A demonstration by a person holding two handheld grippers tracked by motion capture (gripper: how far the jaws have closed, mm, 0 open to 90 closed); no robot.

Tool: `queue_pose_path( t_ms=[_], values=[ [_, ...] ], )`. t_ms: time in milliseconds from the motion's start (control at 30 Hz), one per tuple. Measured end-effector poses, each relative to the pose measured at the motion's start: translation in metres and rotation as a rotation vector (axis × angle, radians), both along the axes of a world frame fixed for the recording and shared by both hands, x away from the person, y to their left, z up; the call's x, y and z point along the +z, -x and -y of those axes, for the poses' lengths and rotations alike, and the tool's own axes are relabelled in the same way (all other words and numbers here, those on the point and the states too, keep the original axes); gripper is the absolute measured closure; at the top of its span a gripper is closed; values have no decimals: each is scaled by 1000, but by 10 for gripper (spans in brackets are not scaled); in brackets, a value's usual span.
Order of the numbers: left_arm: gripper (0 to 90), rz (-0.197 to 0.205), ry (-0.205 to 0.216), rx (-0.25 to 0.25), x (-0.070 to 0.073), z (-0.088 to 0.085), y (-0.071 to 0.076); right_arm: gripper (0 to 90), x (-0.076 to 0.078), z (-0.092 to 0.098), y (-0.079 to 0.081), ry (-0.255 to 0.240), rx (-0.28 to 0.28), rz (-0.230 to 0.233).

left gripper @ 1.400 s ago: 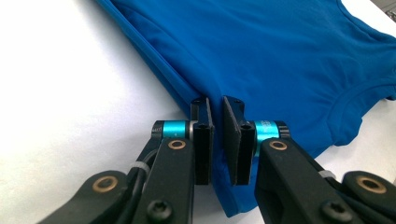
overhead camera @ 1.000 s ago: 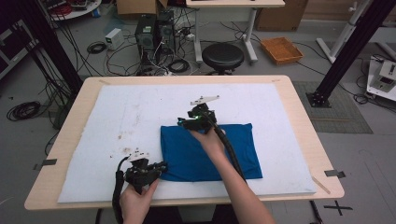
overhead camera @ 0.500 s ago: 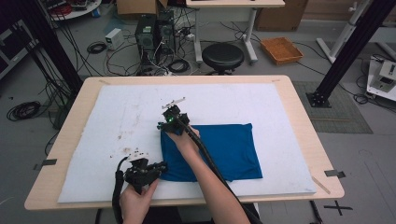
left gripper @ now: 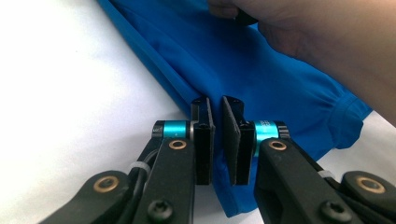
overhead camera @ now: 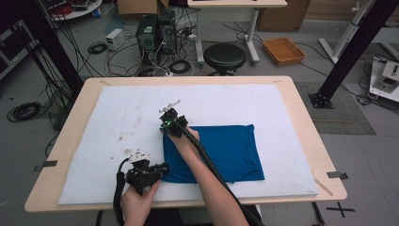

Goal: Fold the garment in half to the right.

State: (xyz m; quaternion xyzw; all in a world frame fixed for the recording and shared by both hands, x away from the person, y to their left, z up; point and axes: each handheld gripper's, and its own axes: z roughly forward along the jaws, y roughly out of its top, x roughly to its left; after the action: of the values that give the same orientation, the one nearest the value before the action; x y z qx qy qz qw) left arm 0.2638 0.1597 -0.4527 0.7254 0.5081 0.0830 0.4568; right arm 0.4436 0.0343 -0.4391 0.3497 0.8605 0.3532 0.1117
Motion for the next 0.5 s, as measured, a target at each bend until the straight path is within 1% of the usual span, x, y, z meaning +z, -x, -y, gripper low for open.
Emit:
queue_pose_path(
  t_ms=[100, 167, 233, 333, 433, 500],
  values=[
    [837, 16, -1, 3, 1, 0, 2, 872, 5, 1, 2, -5, 11, 18],
    [840, 19, 6, 1, 1, 1, 2, 872, 10, 3, 3, -19, 21, 31],
    [842, 30, 12, -6, 2, 2, 3, 872, 17, 7, 4, -40, 30, 34],
    [843, 48, 27, -19, 8, 4, 4, 872, 28, 17, 6, -85, 40, 39],
    [843, 75, 36, -37, 17, 9, 6, 872, 39, 33, 6, -150, 53, 31],
    [843, 90, 46, -56, 25, 14, 6, 872, 47, 45, 6, -184, 55, 29]
  ],
)
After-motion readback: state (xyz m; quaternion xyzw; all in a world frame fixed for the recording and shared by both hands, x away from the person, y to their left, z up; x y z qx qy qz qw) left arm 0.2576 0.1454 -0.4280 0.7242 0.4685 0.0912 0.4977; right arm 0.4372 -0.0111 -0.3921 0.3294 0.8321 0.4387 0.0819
